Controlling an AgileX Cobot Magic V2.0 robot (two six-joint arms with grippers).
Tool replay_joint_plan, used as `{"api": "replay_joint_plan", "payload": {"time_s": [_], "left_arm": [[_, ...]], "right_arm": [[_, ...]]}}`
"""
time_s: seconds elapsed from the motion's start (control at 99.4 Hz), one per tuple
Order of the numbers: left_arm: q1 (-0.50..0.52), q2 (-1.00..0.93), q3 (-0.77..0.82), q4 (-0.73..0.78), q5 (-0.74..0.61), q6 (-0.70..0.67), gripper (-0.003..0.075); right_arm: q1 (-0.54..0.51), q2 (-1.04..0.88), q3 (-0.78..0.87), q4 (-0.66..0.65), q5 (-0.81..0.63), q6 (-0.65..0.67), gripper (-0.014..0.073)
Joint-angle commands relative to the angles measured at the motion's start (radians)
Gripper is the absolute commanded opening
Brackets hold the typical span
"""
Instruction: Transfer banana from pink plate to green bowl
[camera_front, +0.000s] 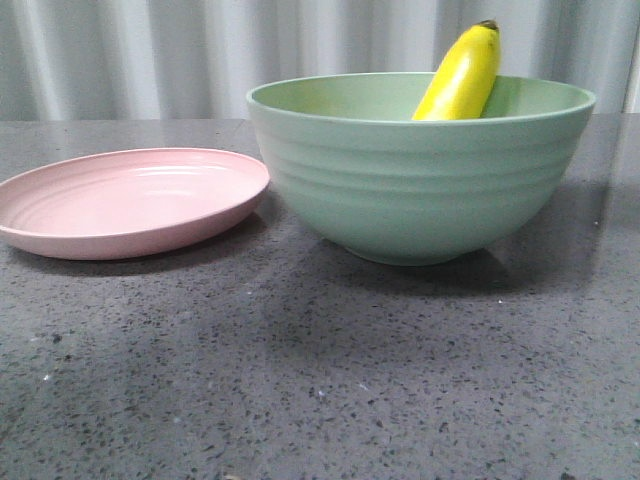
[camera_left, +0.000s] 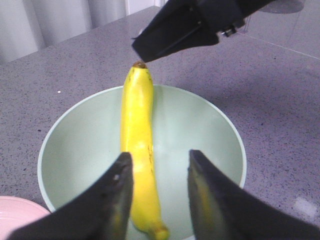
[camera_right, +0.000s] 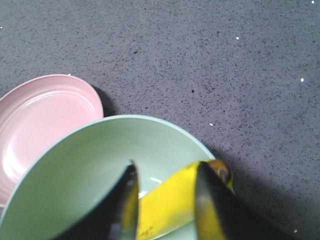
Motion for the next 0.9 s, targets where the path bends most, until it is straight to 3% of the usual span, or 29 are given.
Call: {"api": "replay_joint_plan", "payload": {"time_s": [0.0,0.091,0.252,0.453,0.714,0.886], "left_arm": [[-0.005,-0.028,-0.036,-0.002,-0.080,0.001,0.0066],[-0.005,-0.039,-0.032,-0.002,-0.080,0.001,-0.0022],[-0.005,-0.092,0.002,-0.002,-0.096,0.001,-0.0020],[-0.005,-0.230,0.109,-0.002,-0.158,0.001,-0.0020],[-0.005,-0.487,0.348,-0.002,-0.267,0.001,-0.0020],[-0.005,-0.667,0.513,-0.002,-0.324,0.001,-0.0020]], "right_arm": [[-0.002,-0.059,-0.031,0.008,-0.030,-0.014,-0.0070],[-0.002,-0.084,-0.031,0.008,-0.030,-0.014,-0.0062],[-0.002,-0.148,0.019,0.006,-0.043,-0.014,-0.0062],[-0.002,-0.273,0.187,0.001,-0.171,-0.057,-0.0063],[-0.002,-0.515,0.492,0.001,-0.427,-0.057,-0.0064],[-0.002,-0.684,0.662,0.001,-0.509,-0.057,-0.0064]]}}
